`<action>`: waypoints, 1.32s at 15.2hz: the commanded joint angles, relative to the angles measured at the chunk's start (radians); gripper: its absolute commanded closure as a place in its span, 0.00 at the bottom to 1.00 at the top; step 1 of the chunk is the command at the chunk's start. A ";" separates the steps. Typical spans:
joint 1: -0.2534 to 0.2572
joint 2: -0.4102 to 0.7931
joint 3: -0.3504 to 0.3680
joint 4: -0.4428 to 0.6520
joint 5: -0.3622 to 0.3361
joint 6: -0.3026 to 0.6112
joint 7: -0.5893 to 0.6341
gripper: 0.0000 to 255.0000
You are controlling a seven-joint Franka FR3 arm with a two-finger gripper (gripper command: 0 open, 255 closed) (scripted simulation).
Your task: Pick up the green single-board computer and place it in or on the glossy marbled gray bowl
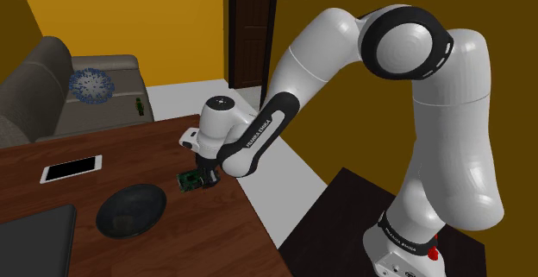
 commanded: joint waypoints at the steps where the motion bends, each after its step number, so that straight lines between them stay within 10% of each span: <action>1: 0.000 0.001 0.000 0.000 0.000 0.000 0.000 1.00; 20: -0.029 -0.147 0.038 -0.010 0.044 -0.138 -0.040 1.00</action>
